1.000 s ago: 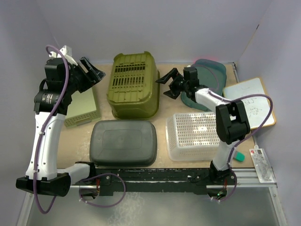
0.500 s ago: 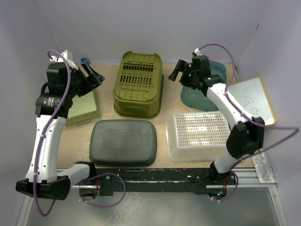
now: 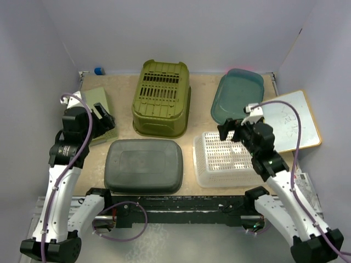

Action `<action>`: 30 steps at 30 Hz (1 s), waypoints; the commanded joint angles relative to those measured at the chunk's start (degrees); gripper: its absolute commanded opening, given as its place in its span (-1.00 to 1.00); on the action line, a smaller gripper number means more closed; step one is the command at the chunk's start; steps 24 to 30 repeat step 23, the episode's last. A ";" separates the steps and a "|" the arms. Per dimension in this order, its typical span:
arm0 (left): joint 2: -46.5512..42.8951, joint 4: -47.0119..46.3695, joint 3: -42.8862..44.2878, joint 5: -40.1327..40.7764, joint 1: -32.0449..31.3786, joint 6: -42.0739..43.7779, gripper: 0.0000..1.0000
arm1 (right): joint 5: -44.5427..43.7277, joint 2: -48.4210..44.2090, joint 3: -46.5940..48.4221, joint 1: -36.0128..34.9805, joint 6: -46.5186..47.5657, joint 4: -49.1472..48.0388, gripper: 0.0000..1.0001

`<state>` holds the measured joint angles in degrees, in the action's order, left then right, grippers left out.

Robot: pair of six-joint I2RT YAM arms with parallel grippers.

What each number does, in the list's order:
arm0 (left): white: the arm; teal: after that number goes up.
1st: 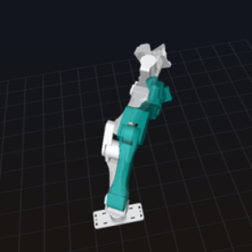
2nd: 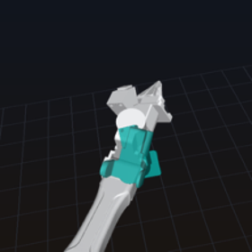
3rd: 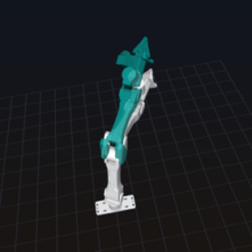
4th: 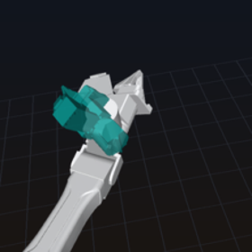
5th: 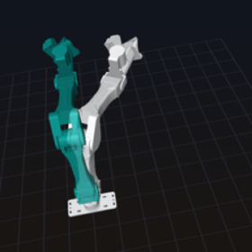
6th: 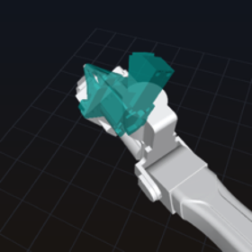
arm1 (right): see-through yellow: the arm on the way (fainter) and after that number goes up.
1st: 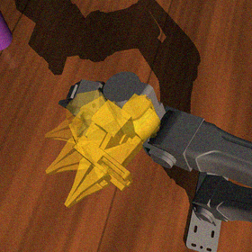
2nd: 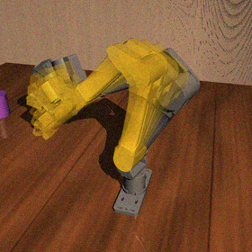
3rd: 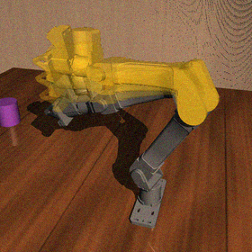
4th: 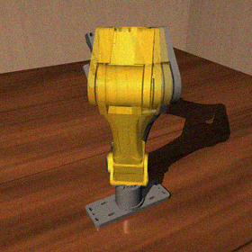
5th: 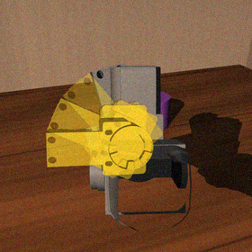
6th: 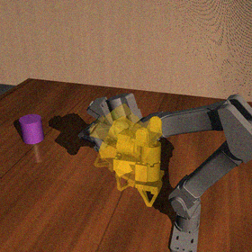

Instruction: Turn the large container upside down

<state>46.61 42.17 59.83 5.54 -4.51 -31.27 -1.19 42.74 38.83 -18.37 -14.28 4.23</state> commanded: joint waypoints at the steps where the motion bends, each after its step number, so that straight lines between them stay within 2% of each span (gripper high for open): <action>1: -2.16 -8.90 0.22 2.06 0.38 0.19 0.46 | -3.57 -7.66 -6.58 -0.09 1.51 -8.82 1.00; 4: -2.69 -9.46 1.05 2.29 0.38 0.54 0.47 | -5.49 -10.54 -7.94 -0.09 1.13 -8.02 1.00; 11: -6.50 -13.77 -1.85 -1.27 0.38 -1.76 0.48 | -5.52 -8.85 -7.07 -0.09 0.99 -4.25 1.00; 15: -8.43 -14.76 -3.27 -0.27 0.38 -1.95 0.48 | -6.08 -8.79 -7.44 -0.09 1.10 -4.51 1.00; 30: -8.32 -15.17 -2.52 -0.92 0.38 -0.11 0.49 | -9.00 -8.66 -7.69 -0.09 1.71 -4.50 1.00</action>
